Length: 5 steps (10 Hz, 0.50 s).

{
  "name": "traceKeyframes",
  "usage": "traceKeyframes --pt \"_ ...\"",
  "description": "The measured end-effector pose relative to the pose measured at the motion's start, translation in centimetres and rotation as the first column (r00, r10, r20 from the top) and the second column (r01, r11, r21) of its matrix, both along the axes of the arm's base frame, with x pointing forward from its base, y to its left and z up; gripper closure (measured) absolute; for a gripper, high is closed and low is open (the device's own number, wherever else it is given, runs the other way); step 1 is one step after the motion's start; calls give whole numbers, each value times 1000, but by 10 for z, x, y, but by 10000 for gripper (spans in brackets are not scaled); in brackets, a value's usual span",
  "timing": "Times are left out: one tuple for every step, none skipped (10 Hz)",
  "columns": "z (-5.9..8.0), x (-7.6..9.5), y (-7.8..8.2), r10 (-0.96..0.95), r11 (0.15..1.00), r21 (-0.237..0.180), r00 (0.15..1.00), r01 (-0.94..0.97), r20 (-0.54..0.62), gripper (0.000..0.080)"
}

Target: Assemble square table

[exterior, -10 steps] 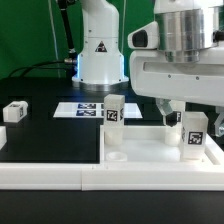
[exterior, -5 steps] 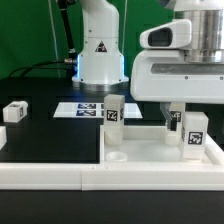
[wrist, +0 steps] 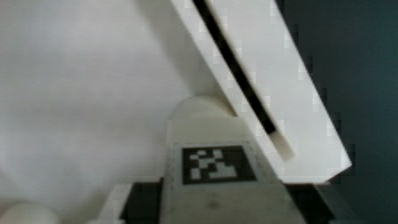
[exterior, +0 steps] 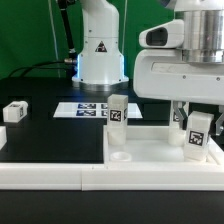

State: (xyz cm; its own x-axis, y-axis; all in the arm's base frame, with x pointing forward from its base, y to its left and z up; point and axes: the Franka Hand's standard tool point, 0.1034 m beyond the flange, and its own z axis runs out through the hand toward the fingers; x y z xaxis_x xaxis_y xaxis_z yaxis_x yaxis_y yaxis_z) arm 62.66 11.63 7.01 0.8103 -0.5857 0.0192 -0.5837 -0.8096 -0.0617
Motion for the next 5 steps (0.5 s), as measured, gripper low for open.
traceKeyframes --pt "0 0 0 -61 998 3 998 61 -3 509" --pt "0 0 0 -107 994 6 994 107 -5 509" --pt "0 0 1 -192 981 11 981 192 -9 509" --pt "1 0 0 -314 949 15 949 314 -18 509" --pt "-1 0 0 -435 899 35 900 436 -27 509"
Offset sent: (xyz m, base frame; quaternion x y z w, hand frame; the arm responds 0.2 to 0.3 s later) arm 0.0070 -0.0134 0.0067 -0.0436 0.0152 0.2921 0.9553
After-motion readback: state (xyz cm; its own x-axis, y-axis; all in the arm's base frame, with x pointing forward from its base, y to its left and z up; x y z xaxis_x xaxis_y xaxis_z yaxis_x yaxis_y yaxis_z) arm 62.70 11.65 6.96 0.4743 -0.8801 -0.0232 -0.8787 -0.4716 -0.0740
